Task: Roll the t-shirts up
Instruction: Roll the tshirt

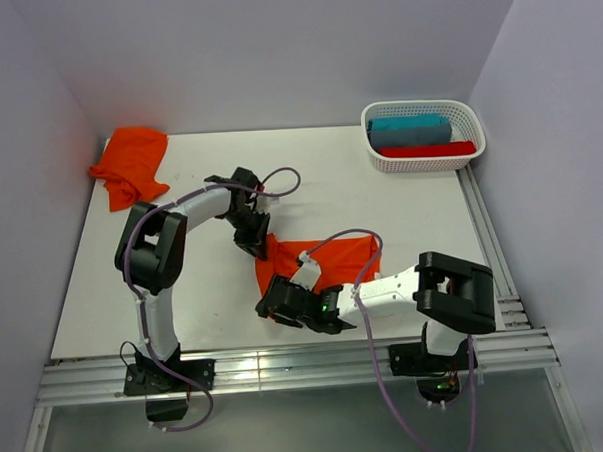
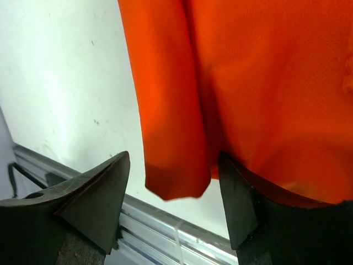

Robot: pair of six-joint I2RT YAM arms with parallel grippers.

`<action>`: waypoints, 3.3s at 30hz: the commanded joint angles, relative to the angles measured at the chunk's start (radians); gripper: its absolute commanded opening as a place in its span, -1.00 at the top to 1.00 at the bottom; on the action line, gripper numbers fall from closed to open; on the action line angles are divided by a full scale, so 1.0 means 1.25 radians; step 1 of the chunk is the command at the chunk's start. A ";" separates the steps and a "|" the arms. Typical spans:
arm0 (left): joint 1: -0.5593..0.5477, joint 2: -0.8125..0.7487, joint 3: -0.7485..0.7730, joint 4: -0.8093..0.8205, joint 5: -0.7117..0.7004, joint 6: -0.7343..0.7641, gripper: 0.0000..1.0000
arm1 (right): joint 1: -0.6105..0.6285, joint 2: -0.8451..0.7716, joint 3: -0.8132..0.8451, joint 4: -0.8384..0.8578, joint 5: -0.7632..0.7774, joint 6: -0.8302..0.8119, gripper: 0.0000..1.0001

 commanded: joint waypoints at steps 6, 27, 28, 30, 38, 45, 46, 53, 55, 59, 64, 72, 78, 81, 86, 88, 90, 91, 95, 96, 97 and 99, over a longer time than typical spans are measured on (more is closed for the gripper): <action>-0.005 0.036 0.009 0.045 -0.164 0.041 0.99 | 0.029 -0.024 -0.008 -0.040 -0.045 -0.080 -0.46; -0.026 0.048 0.042 -0.002 -0.188 0.056 0.96 | -0.029 0.047 0.360 -0.411 0.223 -0.221 0.12; -0.028 0.049 0.045 -0.005 -0.190 0.055 0.96 | -0.035 0.080 0.376 -0.411 0.235 -0.230 0.14; -0.032 0.051 0.052 -0.011 -0.193 0.053 0.96 | -0.051 0.132 0.417 -0.402 0.230 -0.259 0.16; -0.042 0.059 0.081 -0.033 -0.203 0.051 0.95 | -0.066 0.265 0.563 -0.503 0.239 -0.262 0.11; -0.047 0.062 0.090 -0.040 -0.207 0.048 0.94 | -0.037 0.337 0.625 -0.599 0.236 -0.229 -0.20; -0.047 0.061 0.090 -0.039 -0.208 0.047 0.94 | -0.032 0.346 0.640 -0.610 0.238 -0.225 -0.20; -0.051 0.068 0.099 -0.043 -0.206 0.041 0.92 | -0.014 0.391 0.661 -0.654 0.213 -0.208 -0.20; -0.051 0.070 0.100 -0.041 -0.206 0.040 0.91 | -0.010 0.403 0.672 -0.672 0.212 -0.199 -0.19; -0.050 0.076 0.102 -0.041 -0.202 0.035 0.83 | -0.002 0.414 0.680 -0.685 0.203 -0.192 -0.10; -0.050 0.069 0.106 -0.035 -0.191 0.029 0.55 | 0.002 0.383 0.616 -0.612 0.180 -0.176 0.22; -0.044 0.047 0.166 -0.047 -0.101 0.037 -0.14 | -0.015 0.177 0.253 -0.276 0.119 -0.093 0.47; -0.007 -0.001 0.223 -0.063 0.063 0.068 -0.50 | -0.023 0.062 0.000 0.005 0.094 0.013 0.52; 0.010 -0.030 0.209 -0.063 0.133 0.112 -0.53 | -0.030 0.028 -0.124 0.173 0.077 0.068 0.52; 0.048 -0.076 0.122 -0.045 0.255 0.176 -0.53 | -0.041 0.027 -0.261 0.431 0.044 0.138 0.51; 0.049 -0.092 0.067 -0.033 0.294 0.224 -0.54 | -0.050 0.039 -0.290 0.506 0.033 0.144 0.51; 0.049 -0.105 0.006 -0.003 0.290 0.235 -0.53 | -0.058 0.062 -0.314 0.559 0.013 0.146 0.50; 0.048 -0.106 -0.014 0.011 0.287 0.236 -0.53 | -0.061 0.072 -0.321 0.586 0.008 0.147 0.50; 0.046 -0.092 -0.106 0.095 0.293 0.240 -0.54 | -0.077 0.130 -0.348 0.725 -0.027 0.146 0.50; 0.046 -0.090 -0.117 0.111 0.298 0.239 -0.53 | -0.081 0.138 -0.352 0.742 -0.042 0.143 0.50; 0.044 -0.088 -0.127 0.125 0.304 0.234 -0.53 | -0.089 0.155 -0.353 0.769 -0.051 0.139 0.49; 0.041 -0.076 -0.143 0.146 0.328 0.236 -0.53 | -0.095 0.169 -0.359 0.795 -0.062 0.139 0.49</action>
